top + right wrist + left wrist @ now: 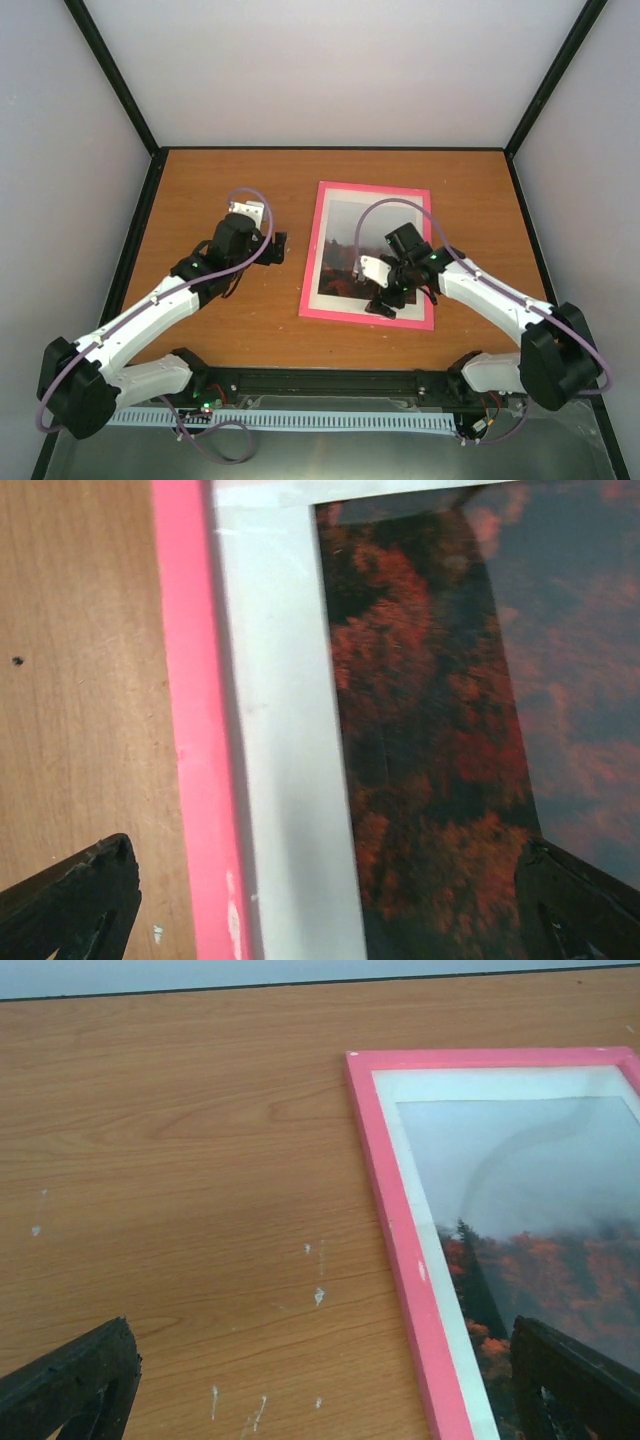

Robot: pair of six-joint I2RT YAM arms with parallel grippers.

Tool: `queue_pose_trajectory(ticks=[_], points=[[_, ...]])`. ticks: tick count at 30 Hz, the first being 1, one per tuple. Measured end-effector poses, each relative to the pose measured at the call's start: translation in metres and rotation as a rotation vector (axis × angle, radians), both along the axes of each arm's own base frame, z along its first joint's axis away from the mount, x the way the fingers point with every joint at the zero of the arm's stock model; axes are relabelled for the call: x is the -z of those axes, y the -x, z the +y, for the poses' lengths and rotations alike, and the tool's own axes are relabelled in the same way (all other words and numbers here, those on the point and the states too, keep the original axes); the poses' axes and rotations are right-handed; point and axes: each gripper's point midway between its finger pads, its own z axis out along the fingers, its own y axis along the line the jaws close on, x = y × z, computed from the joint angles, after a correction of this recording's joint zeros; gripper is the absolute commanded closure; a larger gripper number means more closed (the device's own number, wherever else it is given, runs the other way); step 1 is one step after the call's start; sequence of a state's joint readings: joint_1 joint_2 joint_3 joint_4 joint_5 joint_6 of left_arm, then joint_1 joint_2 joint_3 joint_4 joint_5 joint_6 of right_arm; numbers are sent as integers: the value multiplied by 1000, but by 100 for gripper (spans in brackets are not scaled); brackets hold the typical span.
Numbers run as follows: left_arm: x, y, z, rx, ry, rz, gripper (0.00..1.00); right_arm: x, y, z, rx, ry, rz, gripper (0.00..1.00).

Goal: Take the photo out of the frame

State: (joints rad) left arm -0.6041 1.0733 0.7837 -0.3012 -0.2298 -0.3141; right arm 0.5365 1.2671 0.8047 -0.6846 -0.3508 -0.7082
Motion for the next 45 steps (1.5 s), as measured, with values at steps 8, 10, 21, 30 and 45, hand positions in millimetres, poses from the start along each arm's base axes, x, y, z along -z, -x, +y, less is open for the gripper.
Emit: queue_pose_trajectory(ticks=[8, 10, 21, 30, 45], points=[[4, 18, -4, 111, -5, -24, 1, 48, 23, 10, -157, 163, 75, 32], [1, 25, -7, 154, 12, -47, 1, 56, 22, 7, -155, 194, 85, 32], [-21, 41, -14, 269, 35, -165, 23, 67, 30, 9, -187, 226, 118, 50], [-12, 48, -30, 380, 30, -142, 32, 69, 36, 9, -196, 257, 117, 60], [-28, 55, -41, 460, 66, -199, 36, 75, 44, 5, -182, 313, 95, 91]])
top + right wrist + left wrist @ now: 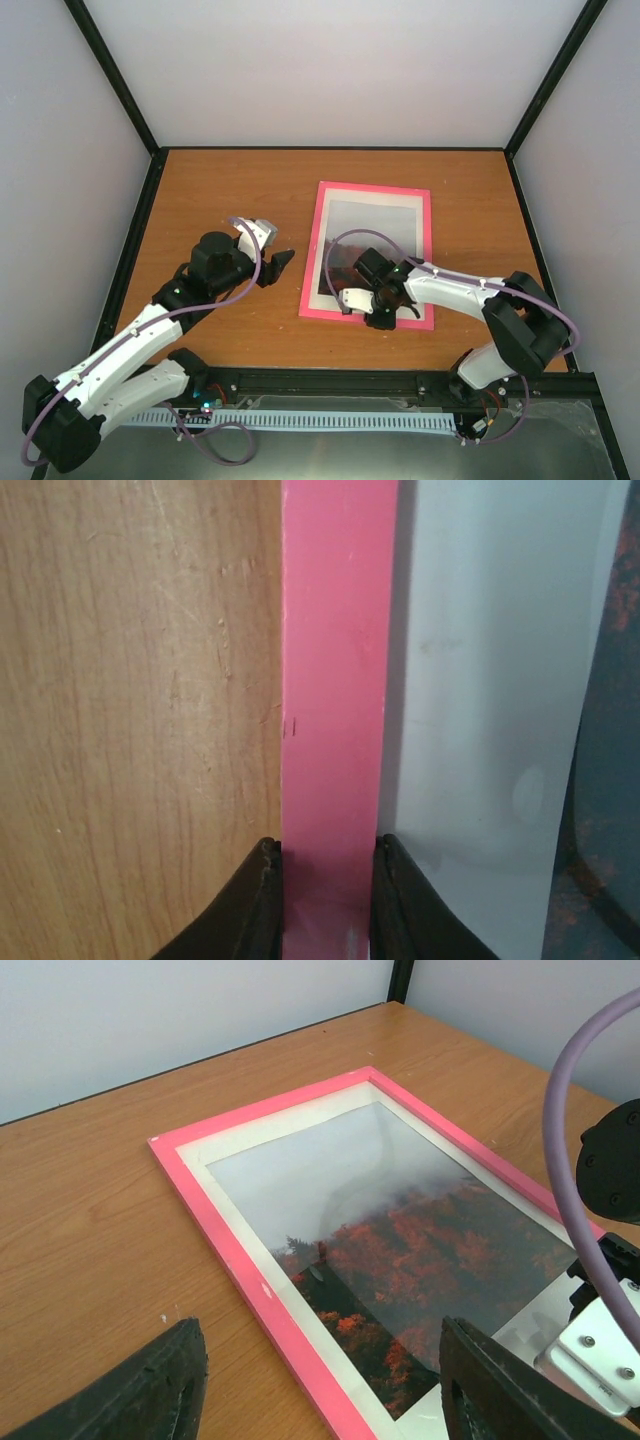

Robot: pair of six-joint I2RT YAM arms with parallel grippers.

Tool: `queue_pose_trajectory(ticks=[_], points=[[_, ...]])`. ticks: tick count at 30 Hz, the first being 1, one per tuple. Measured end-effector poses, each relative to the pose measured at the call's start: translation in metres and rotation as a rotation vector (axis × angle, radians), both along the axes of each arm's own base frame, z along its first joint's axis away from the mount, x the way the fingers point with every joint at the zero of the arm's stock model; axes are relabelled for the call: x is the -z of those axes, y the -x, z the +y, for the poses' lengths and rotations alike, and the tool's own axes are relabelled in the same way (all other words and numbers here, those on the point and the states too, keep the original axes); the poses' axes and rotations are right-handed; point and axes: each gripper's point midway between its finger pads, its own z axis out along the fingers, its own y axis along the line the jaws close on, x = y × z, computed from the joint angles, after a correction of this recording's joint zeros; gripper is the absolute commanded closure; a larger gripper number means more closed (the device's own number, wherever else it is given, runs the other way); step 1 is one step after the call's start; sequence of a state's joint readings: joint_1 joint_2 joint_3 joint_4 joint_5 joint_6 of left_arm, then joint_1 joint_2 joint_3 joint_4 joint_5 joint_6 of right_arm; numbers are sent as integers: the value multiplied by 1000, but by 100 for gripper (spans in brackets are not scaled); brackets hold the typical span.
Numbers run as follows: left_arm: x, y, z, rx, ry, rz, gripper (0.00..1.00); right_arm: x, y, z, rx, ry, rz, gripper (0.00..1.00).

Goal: Take the photo out of the frame

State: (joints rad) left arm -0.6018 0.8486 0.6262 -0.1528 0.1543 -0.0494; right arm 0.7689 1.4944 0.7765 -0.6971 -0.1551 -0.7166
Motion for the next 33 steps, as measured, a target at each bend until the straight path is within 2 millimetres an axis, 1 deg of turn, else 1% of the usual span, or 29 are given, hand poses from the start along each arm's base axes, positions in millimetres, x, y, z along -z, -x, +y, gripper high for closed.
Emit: queue_pose_trajectory(ticks=[1, 2, 4, 7, 10, 15, 19, 21, 23, 25, 27, 31, 33], points=[[0, 0, 0, 0, -1, 0, 37, 0, 0, 0, 3, -1, 1, 95], [0, 0, 0, 1, -1, -1, 37, -1, 0, 0, 11, -3, 3, 97], [0, 1, -1, 4, -2, -4, 40, -2, 0, 0, 17, -2, 1, 97], [-2, 4, -4, 21, 0, -10, 40, -4, 2, -1, 17, -2, 4, 97], [-7, 12, -10, 55, 6, -26, 41, -16, 3, 1, 16, -11, 16, 97], [-21, 42, -32, 170, 13, -88, 44, -49, 2, 12, 21, -63, 32, 97], [-28, 65, -45, 252, -7, -132, 46, -67, 1, 15, 30, -88, 61, 97], [-30, 79, -53, 303, -23, -148, 45, -77, -1, 16, 37, -106, 77, 97], [-29, 94, -59, 354, -38, -160, 43, -90, -5, 16, 46, -130, 93, 97], [-25, 107, -64, 395, -64, -166, 37, -101, -10, 17, 58, -156, 97, 97], [-15, 116, -71, 430, -111, -167, 35, -112, -15, 17, 68, -181, 100, 97], [16, 124, -88, 466, -266, -172, 34, -123, -20, 16, 84, -210, 106, 97], [37, 122, -96, 467, -369, -184, 34, -125, -20, 16, 88, -216, 115, 97]])
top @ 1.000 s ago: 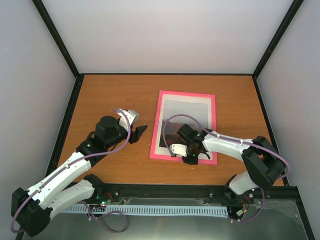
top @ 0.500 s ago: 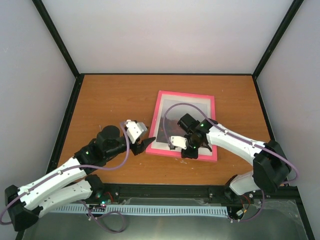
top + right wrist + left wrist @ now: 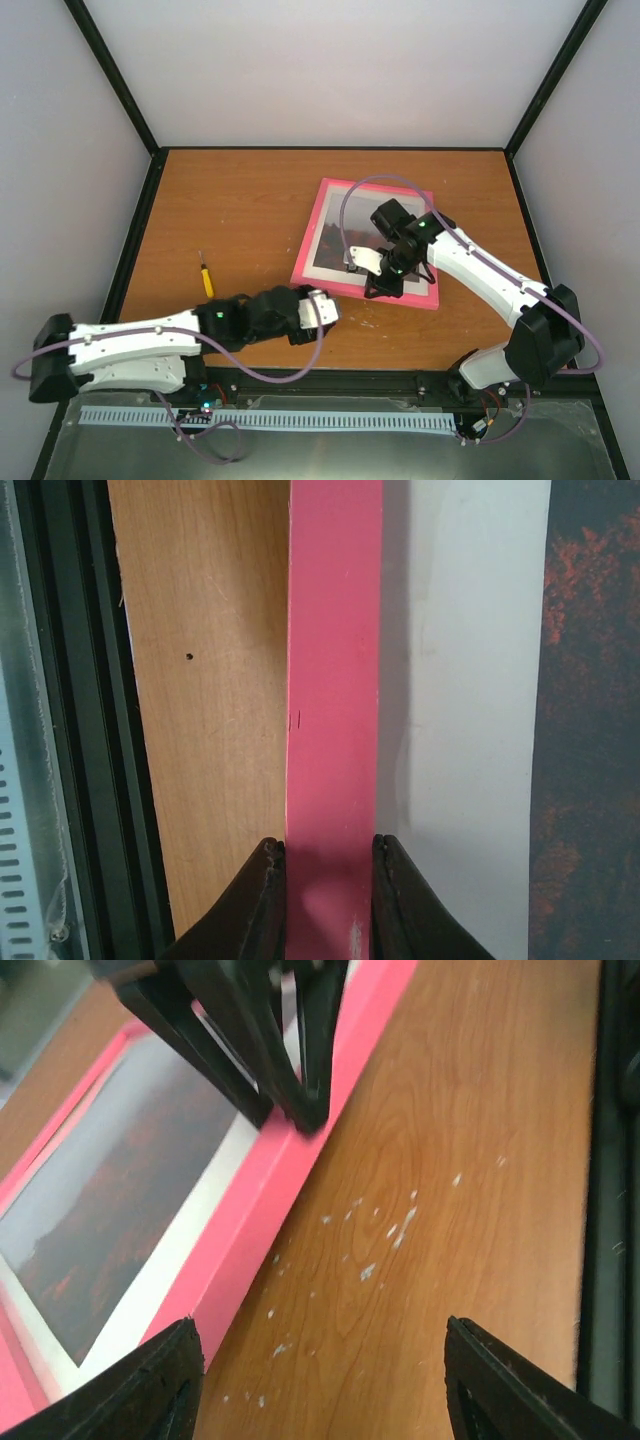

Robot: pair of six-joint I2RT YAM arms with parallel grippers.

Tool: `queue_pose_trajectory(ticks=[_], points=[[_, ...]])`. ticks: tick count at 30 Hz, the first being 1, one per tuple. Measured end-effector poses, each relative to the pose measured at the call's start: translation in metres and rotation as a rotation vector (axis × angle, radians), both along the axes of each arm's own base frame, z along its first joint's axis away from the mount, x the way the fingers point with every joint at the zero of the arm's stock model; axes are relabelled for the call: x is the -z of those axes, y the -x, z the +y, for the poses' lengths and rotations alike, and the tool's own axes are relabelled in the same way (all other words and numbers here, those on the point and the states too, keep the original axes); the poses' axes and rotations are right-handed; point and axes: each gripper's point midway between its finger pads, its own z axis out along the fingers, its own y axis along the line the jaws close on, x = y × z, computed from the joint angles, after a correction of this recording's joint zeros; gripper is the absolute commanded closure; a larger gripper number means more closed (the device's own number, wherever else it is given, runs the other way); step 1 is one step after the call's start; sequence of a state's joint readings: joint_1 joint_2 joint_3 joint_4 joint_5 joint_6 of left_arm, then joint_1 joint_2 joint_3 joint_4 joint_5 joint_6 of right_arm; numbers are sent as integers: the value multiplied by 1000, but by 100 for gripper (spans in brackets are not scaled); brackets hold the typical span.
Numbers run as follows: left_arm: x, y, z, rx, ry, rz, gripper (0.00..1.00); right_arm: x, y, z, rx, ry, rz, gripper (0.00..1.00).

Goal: Take the photo out of the frame

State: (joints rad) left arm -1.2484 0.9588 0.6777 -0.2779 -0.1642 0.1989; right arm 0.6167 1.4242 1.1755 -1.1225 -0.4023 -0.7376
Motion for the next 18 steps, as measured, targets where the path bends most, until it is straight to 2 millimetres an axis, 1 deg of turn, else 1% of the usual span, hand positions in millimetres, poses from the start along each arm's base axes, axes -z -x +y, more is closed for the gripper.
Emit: queue_pose_trajectory(ticks=[2, 5, 9, 12, 15, 18], points=[[19, -4, -4, -5, -95, -51, 34, 0, 2, -1, 0, 2, 9, 97], [35, -12, -8, -15, -197, -137, 34, -1, 4, -1, -1, -1, 16, 97], [34, -21, -18, -13, -245, -259, 35, -4, 6, -1, -1, -14, 14, 97], [32, -27, -26, 0, -266, -333, 38, -8, 10, -1, -3, -23, 20, 97], [36, -32, -32, 6, -311, -388, 41, -9, 12, -1, -2, -29, 28, 97], [46, -37, -38, 21, -370, -437, 46, -10, 12, 0, -2, -32, 31, 97]])
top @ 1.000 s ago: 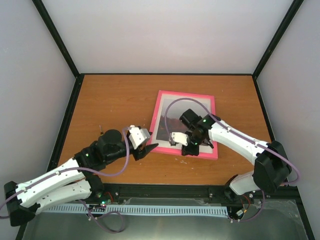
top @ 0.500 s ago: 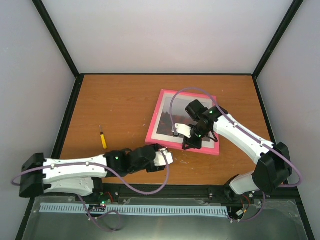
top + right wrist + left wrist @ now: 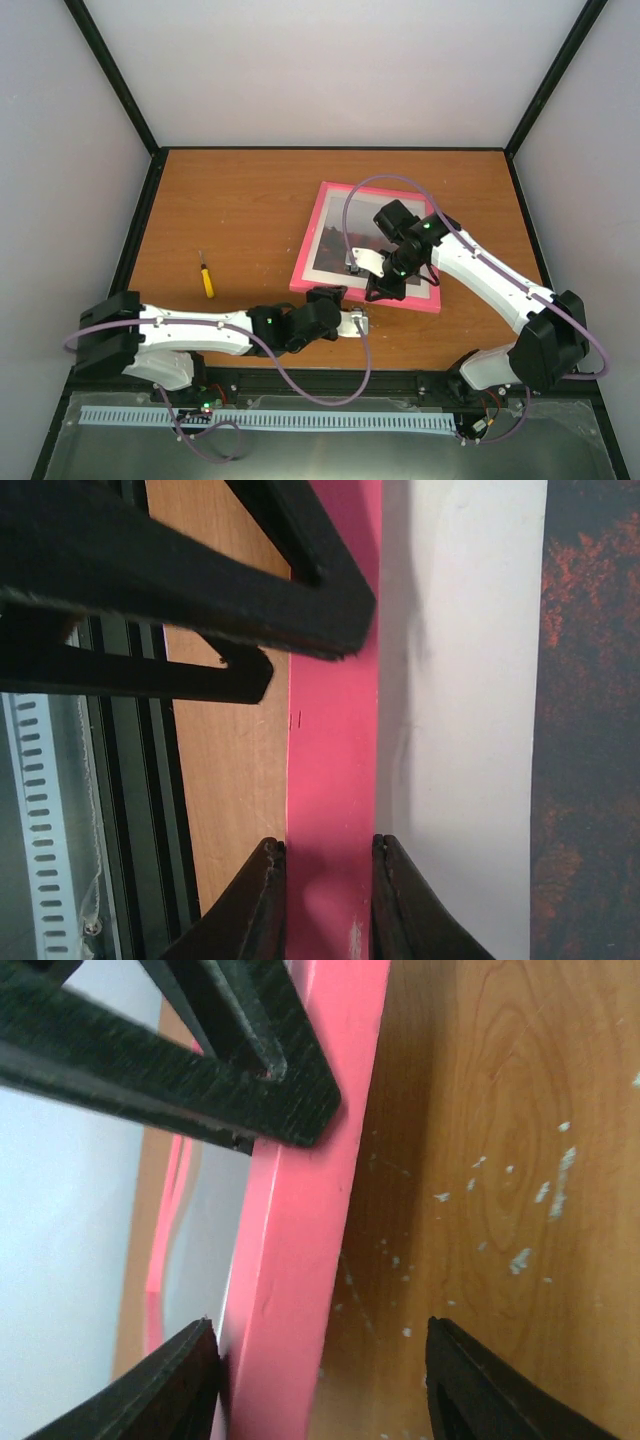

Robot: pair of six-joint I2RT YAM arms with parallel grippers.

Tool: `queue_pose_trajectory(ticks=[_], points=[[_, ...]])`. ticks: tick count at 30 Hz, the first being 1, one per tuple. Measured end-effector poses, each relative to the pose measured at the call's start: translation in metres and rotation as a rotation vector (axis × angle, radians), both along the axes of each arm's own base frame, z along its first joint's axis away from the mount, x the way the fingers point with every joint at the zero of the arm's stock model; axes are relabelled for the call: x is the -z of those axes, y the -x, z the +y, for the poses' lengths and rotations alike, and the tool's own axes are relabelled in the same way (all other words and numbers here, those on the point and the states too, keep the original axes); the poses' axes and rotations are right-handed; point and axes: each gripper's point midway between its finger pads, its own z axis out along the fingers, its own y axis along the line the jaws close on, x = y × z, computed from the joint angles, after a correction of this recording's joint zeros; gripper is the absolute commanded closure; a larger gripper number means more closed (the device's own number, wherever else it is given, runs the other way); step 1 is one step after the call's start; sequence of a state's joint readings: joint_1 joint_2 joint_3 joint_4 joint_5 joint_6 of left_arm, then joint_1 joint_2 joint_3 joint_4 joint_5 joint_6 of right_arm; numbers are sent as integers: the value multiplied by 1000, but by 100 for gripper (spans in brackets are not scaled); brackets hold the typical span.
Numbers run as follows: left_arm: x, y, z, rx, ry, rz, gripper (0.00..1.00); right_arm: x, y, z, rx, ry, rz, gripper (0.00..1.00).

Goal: Take the photo out of the frame

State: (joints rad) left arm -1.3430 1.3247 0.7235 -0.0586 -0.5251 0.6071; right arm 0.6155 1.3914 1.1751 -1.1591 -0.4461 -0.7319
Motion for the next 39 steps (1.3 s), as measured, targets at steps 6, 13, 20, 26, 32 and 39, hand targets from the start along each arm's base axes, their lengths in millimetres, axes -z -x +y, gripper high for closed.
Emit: queue_pose_trajectory(ticks=[6, 13, 20, 26, 32, 39], points=[[4, -9, -14, 1, -68, -104, 55, 1, 1, 0, 3, 2, 5, 97], [1, -6, -25, 23, -86, -154, 72, 3, 2, -1, 9, 2, 13, 97], [-1, -6, -31, 28, -123, -193, 88, 2, 2, -2, 16, -1, 8, 66], [-14, -4, -31, 19, -117, -163, 93, -47, 0, 9, 36, -122, -58, 30], [-57, 6, -17, 12, -73, -75, 94, -149, 2, 9, 49, -323, -271, 30], [-92, 12, 8, -38, -43, 13, 97, -214, -6, -6, 112, -450, -357, 30]])
